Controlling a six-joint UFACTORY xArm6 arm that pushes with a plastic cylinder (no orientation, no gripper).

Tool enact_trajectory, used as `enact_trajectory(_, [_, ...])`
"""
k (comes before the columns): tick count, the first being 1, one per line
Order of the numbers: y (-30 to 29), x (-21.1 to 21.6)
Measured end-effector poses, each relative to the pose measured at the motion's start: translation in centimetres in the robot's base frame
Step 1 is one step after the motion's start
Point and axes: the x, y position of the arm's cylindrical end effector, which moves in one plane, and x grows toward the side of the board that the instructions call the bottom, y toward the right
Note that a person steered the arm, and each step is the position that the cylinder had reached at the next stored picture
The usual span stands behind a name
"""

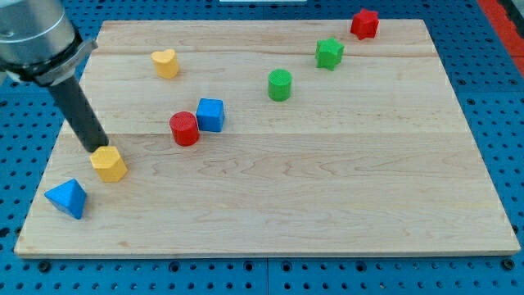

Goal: Move the arm above the yellow heart

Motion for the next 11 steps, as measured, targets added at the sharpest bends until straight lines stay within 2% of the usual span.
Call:
enact_trajectory(2, [4.8, -0.7])
enact_trajectory(3, [6.1, -2.8])
enact_trajectory(4, [6.5, -2.8])
enact_trajectory(5, [6.0, -6.7])
enact_trajectory(6, [0.3, -7.9])
enact_trajectory(7, [-0.7, -14.8])
enact_trajectory(8, [3.5, -18.4])
enact_trajectory(10, [6.0, -18.7])
enact_trajectory(11, [5.6, -20.7])
